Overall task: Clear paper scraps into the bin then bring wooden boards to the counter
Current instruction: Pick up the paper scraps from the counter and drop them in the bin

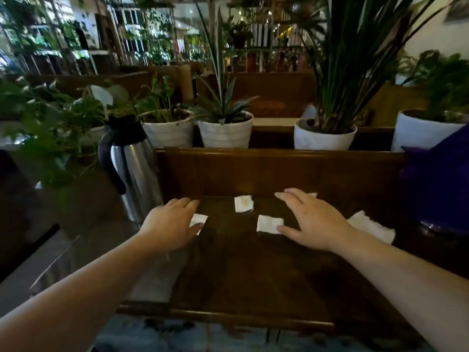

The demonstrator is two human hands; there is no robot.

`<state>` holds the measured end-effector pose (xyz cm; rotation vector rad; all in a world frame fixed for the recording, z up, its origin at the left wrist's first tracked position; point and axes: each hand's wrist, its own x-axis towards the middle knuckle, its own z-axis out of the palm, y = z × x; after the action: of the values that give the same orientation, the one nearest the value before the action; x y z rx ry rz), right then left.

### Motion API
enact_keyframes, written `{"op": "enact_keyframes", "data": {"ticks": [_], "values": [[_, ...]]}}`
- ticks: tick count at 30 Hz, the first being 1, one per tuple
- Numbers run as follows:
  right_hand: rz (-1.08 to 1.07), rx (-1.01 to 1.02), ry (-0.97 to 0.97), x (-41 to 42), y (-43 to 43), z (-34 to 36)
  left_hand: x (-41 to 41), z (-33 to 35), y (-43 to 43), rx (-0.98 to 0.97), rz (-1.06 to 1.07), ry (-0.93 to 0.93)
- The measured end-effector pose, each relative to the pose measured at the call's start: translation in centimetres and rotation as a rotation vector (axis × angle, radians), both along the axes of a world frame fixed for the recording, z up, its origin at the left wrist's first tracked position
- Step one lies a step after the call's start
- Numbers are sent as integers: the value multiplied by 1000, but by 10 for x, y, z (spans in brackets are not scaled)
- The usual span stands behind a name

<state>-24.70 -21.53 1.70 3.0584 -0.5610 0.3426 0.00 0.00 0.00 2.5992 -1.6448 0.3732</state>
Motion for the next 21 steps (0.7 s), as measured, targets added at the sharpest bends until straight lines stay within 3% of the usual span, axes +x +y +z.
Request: {"op": "enact_keyframes", "data": {"ticks": [8,13,21], "values": [[-95,162,36,4,2,-23,12,-25,-27,66,71,205],[-84,199,49,9,-19,-33,24,-38,-46,194,223,175],[-62,251,48,39,-57,-44,10,-42,-60,22,135,205]]}}
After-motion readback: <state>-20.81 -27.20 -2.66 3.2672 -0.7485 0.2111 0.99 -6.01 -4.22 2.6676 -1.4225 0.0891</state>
